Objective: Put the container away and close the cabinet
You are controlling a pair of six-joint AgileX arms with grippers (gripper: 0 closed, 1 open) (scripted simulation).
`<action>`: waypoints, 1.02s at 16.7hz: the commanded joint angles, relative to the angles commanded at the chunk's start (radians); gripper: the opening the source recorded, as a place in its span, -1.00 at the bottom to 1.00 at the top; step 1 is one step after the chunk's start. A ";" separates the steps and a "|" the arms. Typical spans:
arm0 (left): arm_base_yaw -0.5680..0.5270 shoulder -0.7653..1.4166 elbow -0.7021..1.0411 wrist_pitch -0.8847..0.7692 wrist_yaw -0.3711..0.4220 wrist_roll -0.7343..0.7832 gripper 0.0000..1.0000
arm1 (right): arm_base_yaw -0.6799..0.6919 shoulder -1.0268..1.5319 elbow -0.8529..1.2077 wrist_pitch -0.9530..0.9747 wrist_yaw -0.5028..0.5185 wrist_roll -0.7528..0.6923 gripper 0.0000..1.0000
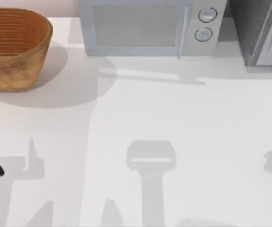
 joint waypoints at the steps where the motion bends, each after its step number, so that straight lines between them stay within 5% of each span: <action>1: 0.000 0.000 0.000 0.000 0.000 0.000 1.00 | 0.009 0.009 0.030 -0.020 0.008 0.002 1.00; 10: 0.000 0.000 0.000 0.000 0.000 0.000 1.00 | 0.059 0.058 0.195 -0.134 0.058 0.012 1.00; 17: 0.000 0.000 0.000 0.000 0.000 0.000 1.00 | 0.059 0.058 0.195 -0.134 0.058 0.012 -0.06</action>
